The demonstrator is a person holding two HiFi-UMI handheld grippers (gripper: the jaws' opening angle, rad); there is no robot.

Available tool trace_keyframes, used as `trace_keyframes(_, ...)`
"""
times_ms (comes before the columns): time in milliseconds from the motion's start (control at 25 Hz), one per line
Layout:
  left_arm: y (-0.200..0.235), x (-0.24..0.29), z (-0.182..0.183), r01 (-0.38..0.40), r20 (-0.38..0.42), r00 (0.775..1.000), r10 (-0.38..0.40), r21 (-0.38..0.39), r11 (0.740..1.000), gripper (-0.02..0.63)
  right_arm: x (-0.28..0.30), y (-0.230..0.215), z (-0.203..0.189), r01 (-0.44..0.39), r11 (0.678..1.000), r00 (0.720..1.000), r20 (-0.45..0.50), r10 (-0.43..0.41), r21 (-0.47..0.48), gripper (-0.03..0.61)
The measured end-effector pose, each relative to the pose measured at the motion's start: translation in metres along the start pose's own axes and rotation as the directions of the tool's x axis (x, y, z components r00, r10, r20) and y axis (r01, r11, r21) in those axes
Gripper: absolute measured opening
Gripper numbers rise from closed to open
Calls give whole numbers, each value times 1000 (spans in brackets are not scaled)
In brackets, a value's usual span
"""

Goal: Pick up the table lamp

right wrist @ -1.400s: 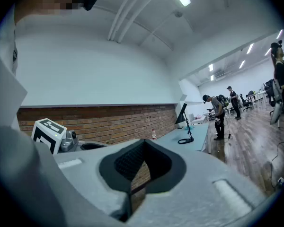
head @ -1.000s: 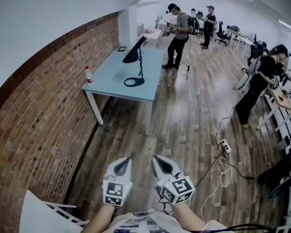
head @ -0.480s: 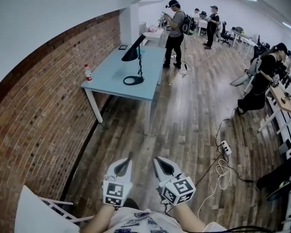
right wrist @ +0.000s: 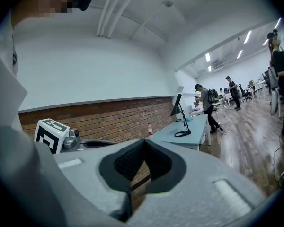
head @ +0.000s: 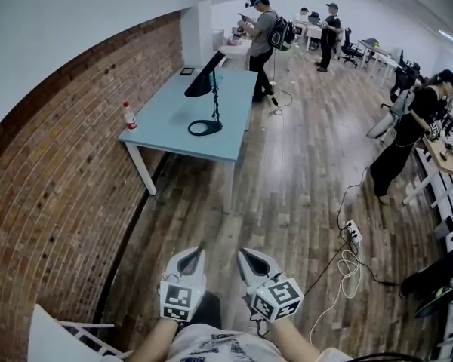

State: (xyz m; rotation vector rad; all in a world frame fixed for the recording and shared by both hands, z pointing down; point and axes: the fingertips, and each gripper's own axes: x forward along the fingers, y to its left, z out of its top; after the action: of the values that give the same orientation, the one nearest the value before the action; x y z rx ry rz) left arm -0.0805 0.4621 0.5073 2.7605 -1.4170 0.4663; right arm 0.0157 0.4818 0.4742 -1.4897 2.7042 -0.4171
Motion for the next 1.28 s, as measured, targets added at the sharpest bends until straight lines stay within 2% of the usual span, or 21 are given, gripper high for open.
trace_keyframes(200,67,61,4,31,14,999,-31,25,999,-8,85,-26,8,26,1000,1000,0,-26,5,-2)
trace_keyframes(360,131,109,15,56,22,998,-57,34,998,-8,166,-40,29,36,999,999,-2,-36,-7,-2)
trace_keyframes(680,238,174,24,72,33,997,-72,24,997,-9,294,-53,61,31,999,1000,0,-31,-30,-2)
trace_keyframes(1040,297,229,26,103,32,994,-103,10,995,-8,367,-80,75,63,998,998,2,-63,-23,-2)
trace_keyframes(1280,298,272,26,149,21,989,-149,3,989,-8,384,-117,77,107,994,994,-8,-107,-15,-2)
